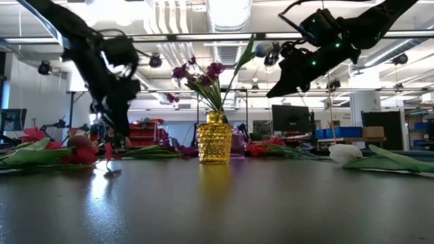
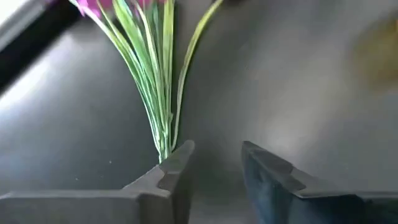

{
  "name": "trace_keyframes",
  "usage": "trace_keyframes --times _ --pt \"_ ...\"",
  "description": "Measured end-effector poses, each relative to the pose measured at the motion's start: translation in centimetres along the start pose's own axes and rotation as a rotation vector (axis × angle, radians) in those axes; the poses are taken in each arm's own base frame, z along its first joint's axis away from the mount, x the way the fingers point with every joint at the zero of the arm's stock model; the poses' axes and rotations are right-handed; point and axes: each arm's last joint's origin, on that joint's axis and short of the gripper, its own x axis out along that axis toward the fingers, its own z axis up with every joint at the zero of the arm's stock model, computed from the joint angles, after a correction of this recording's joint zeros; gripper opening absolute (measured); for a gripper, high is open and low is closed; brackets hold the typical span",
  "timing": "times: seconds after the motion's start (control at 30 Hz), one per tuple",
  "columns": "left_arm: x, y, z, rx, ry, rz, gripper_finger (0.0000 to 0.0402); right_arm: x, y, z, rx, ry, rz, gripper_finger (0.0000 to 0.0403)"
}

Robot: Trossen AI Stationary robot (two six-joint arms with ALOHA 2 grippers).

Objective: Sort flowers into vase by color
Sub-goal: Put the purple flowers into the violet vase

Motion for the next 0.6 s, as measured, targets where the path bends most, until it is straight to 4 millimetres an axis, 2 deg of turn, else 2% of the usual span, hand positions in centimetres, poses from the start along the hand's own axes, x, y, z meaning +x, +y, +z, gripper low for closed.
trace_keyframes --times 0.23,0.6 --pt "3.2 0.4 1.1 0.026 0.096 0.125 0.0166 0.0 0.0 -0.1 -0.037 0.007 0.005 0.0012" --pt "6.7 3.1 3.0 -0.012 0.204 0.161 0.0168 0.0 0.0 -0.2 -0.051 0.013 0.007 0.0012"
